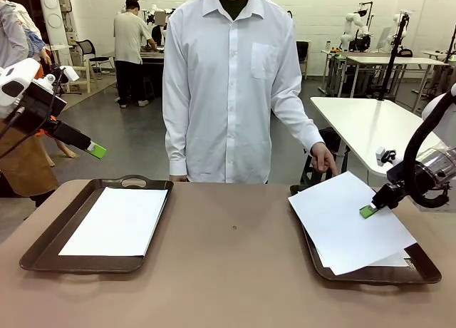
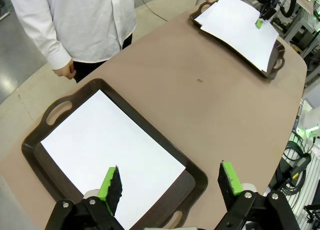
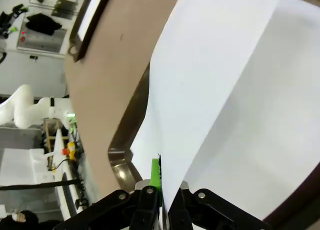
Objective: Sort the A4 documents.
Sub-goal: Place the A4 Paper in the designated Handle tray.
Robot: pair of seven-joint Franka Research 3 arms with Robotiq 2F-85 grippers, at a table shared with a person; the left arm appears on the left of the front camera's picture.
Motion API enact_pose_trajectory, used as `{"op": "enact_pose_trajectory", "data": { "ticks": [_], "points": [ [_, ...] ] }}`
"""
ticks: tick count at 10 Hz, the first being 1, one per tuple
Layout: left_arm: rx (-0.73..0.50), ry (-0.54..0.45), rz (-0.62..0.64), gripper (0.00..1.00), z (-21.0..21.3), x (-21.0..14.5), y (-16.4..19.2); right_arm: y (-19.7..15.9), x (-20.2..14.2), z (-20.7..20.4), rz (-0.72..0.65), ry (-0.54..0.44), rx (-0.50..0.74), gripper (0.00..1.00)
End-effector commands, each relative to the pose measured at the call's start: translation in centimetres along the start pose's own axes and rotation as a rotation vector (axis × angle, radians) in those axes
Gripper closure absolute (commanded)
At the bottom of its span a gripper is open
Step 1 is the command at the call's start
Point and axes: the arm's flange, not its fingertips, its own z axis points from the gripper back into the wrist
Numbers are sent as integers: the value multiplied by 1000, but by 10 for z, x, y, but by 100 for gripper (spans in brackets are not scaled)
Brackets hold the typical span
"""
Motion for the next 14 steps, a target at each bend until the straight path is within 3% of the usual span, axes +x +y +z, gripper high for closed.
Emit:
{"op": "enact_pose_trajectory", "data": {
  "ticks": [1,14],
  "points": [
    [-1,4,-8,0,0,-1,1,-1,4,-12,-42,-39,-40,99],
    [-1,4,-8,0,0,-1,1,-17,-13,-11,-218,-34,-178,99]
  ]
}}
